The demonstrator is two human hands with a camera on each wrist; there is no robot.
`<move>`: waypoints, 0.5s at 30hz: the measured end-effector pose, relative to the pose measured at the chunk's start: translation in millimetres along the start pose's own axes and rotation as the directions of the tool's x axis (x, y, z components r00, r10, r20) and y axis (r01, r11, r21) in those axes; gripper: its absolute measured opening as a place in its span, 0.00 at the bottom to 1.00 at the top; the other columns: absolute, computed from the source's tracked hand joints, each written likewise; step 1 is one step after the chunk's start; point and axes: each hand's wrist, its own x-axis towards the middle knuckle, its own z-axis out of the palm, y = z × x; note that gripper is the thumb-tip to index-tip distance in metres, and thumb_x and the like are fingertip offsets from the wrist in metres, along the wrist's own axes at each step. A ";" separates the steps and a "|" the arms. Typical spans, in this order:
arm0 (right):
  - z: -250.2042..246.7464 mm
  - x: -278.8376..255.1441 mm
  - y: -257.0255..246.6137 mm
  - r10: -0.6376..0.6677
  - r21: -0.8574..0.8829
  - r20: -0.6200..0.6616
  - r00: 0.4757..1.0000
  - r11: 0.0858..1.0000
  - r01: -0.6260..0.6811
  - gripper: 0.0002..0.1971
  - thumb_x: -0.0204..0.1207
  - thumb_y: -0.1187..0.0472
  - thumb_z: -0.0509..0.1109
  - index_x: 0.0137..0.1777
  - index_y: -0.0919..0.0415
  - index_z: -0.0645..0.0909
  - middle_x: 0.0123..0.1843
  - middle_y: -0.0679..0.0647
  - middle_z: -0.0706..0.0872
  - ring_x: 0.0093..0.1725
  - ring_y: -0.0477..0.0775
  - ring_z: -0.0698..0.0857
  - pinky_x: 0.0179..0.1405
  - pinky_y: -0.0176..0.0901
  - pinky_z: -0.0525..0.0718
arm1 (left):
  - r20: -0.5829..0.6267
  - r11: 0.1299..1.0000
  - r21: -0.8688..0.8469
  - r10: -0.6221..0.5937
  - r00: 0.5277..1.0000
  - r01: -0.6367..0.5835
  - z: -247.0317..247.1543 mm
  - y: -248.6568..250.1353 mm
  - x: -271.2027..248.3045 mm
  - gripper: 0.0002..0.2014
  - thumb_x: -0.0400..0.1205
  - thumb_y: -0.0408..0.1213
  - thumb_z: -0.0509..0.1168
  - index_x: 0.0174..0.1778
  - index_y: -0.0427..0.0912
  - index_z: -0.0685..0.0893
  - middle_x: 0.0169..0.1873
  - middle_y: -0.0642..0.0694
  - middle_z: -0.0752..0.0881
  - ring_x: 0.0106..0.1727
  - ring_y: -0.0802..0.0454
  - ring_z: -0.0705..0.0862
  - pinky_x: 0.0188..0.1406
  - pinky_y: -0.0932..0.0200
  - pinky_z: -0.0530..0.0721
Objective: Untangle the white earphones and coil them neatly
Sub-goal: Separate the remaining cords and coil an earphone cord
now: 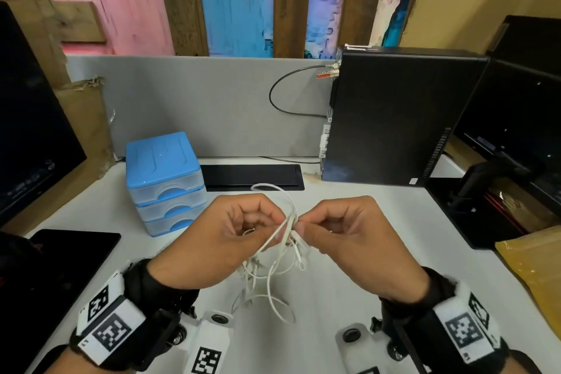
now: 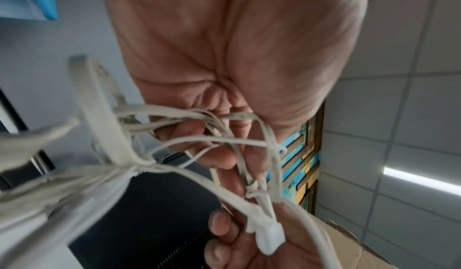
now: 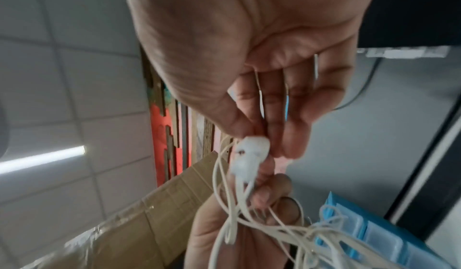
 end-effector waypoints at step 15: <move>-16.0 8.8 -6.6 0.019 0.598 -0.178 0.984 0.796 0.093 0.03 0.76 0.66 0.66 0.42 0.61 0.74 0.26 0.58 0.65 0.20 0.56 0.72 0.34 0.52 0.87 | 0.097 0.971 -0.164 -0.160 0.982 0.174 -22.8 -6.8 6.2 0.07 0.81 0.43 0.71 0.37 0.50 0.88 0.34 0.42 0.90 0.20 0.58 0.72 0.21 0.67 0.70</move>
